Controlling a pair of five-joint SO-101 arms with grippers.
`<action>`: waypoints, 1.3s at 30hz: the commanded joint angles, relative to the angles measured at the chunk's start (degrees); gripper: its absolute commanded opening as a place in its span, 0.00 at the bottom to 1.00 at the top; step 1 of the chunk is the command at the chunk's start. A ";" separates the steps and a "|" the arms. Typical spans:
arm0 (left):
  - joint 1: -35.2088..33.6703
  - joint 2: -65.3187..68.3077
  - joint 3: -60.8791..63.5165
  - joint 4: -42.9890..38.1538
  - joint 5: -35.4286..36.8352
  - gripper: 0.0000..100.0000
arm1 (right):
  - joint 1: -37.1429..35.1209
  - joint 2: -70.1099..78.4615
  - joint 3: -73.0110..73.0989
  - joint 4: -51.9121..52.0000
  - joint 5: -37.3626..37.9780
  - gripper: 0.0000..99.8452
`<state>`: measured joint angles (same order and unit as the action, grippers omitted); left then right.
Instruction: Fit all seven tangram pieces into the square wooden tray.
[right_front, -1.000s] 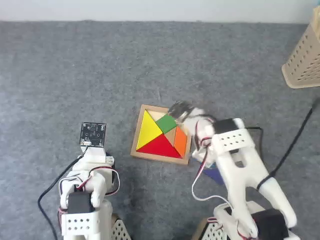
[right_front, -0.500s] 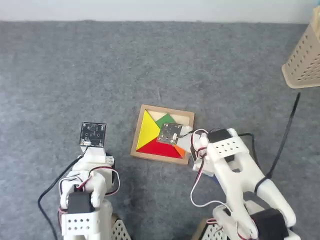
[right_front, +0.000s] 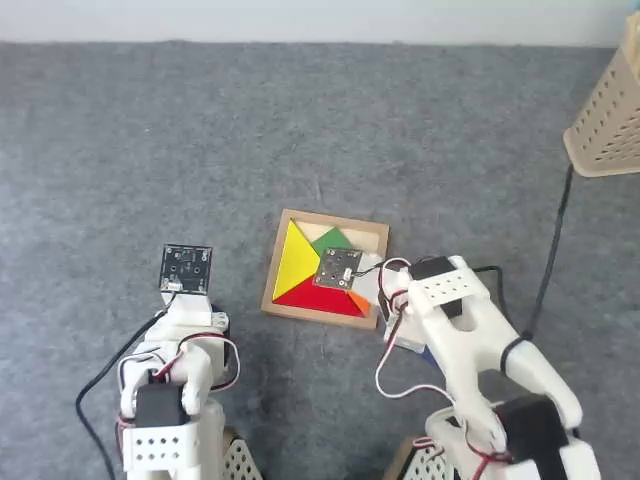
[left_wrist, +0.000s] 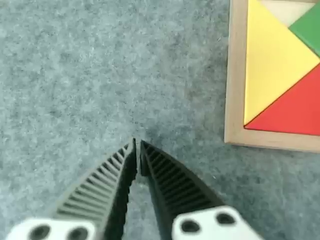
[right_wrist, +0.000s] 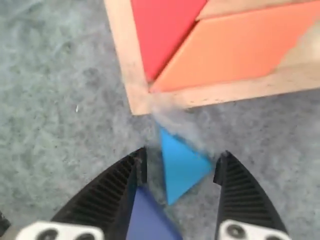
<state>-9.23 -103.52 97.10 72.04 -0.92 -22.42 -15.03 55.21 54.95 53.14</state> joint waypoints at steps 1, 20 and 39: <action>0.26 -1.05 -0.57 0.35 -0.18 0.02 | -0.04 -0.40 -0.70 -0.92 0.53 0.19; 0.26 -1.05 -0.57 0.35 -0.18 0.02 | 5.41 -0.48 -17.67 8.04 -13.36 0.02; 0.26 -1.05 -0.57 0.35 -0.18 0.02 | 0.75 0.31 -35.43 13.05 -34.02 0.02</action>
<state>-9.23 -103.52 97.10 72.04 -0.92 -19.34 -14.07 24.97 66.20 20.35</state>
